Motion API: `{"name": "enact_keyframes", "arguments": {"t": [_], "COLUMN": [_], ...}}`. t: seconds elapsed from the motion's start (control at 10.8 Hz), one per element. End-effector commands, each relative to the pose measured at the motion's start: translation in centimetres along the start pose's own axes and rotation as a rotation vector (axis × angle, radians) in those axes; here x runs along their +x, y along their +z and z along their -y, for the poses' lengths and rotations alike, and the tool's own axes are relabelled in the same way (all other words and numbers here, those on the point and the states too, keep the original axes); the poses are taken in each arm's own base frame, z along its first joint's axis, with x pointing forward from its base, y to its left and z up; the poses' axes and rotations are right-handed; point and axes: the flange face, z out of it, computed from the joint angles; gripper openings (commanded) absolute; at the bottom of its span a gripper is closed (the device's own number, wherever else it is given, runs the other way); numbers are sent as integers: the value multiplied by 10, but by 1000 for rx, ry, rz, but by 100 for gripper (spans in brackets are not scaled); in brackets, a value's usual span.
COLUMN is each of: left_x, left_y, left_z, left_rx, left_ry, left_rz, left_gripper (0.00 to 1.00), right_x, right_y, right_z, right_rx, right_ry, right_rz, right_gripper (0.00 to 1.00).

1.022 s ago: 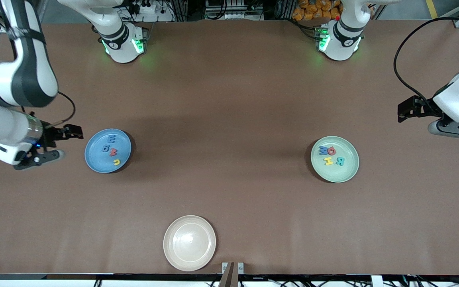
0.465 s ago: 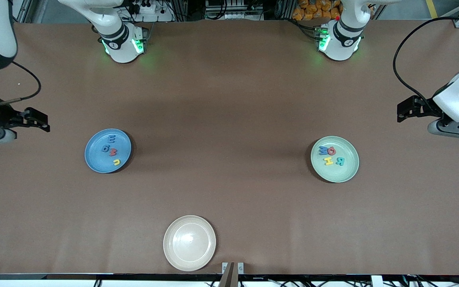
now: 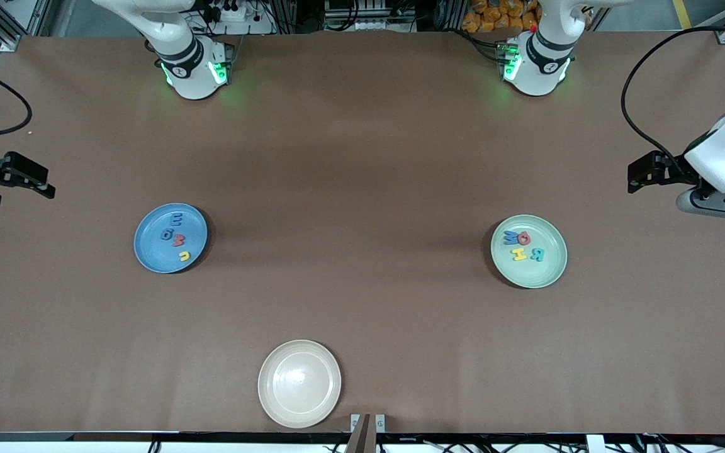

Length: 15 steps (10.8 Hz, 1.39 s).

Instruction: Sort upper and lower case letters into plates

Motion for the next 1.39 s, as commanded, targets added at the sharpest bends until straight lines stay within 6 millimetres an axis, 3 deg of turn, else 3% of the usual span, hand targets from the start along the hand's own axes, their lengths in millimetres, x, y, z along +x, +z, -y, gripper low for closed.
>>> {"name": "enact_keyframes", "arguments": {"t": [0.0, 0.37, 0.65, 0.84, 1.3], "left_x": [-6, -5, 0, 4, 6], "left_y": [-6, -4, 3, 5, 2], "left_z": [1, 2, 11, 9, 19], "left_rx": [-28, -16, 25, 37, 40], "left_ry": [-22, -22, -29, -22, -146], "left_rz": [-5, -1, 8, -4, -17], "left_gripper": [100, 100, 100, 100, 100], "right_x": [-15, -32, -33, -39, -43], "right_y": [-19, -33, -35, -44, -41], "right_z": [8, 22, 36, 62, 53], "right_rx": [28, 32, 12, -30, -35], "right_ry": [79, 180, 152, 106, 53], "right_rz": [18, 74, 87, 95, 120], "right_gripper": [100, 100, 100, 100, 100]}}
